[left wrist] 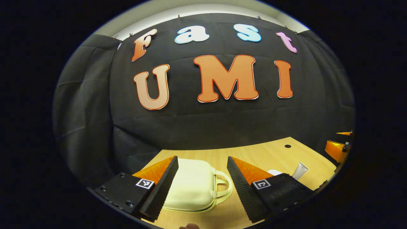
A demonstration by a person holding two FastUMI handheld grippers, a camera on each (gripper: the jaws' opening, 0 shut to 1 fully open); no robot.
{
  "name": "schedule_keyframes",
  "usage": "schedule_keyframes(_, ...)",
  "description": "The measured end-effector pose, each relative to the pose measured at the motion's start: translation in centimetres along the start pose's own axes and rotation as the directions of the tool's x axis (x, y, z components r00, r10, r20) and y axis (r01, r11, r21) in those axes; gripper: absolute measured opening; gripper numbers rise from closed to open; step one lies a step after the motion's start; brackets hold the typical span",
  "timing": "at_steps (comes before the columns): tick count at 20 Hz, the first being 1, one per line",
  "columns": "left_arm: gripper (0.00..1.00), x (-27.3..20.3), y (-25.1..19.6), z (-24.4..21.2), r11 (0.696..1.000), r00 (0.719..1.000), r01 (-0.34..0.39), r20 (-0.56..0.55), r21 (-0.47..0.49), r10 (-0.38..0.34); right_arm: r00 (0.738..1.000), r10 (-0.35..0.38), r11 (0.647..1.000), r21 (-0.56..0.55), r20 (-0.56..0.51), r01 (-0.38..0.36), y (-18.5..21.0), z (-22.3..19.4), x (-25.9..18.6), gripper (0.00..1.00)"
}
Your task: First open the suitcase, pack the skin care products into it, and then close the suitcase.
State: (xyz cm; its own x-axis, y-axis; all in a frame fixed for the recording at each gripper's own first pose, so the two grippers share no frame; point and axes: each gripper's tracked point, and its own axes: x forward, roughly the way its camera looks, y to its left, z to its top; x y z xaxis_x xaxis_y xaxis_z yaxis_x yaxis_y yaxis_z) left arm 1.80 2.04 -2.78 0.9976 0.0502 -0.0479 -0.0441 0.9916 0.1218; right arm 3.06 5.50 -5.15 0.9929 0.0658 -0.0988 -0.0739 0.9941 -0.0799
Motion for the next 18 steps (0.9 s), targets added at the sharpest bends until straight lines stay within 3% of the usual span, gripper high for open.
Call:
schedule_keyframes(5,0.99,1.3,-0.9,-1.1,0.98,1.0,0.013,0.0,0.197,-0.013,0.999,-0.032,0.999,-0.004,-0.028,0.032,-1.3,-1.3,-0.1,0.96)
schedule_keyframes(8,0.99,2.1,-1.8,-3.9,0.936,0.999,0.017,-0.038,0.35,-0.004,0.997,-0.048,0.999,0.001,-0.055,0.048,-2.0,-2.3,-0.2,0.96)
schedule_keyframes(10,1.0,2.4,-2.5,-5.8,0.885,0.998,0.039,-0.056,0.465,-0.015,0.995,-0.065,0.998,-0.006,-0.07,0.065,-2.7,-3.0,-0.4,0.96)
schedule_keyframes(14,0.99,3.5,-4.8,-9.0,0.748,0.996,0.086,-0.079,0.658,-0.046,0.989,-0.104,0.995,0.0,-0.109,0.104,-4.8,-4.8,-1.0,0.96)
schedule_keyframes(18,0.98,5.2,-6.5,-12.7,0.636,0.99,0.135,-0.133,0.759,-0.051,0.976,-0.162,0.986,0.016,-0.145,0.166,-7.5,-6.4,-1.8,0.96)
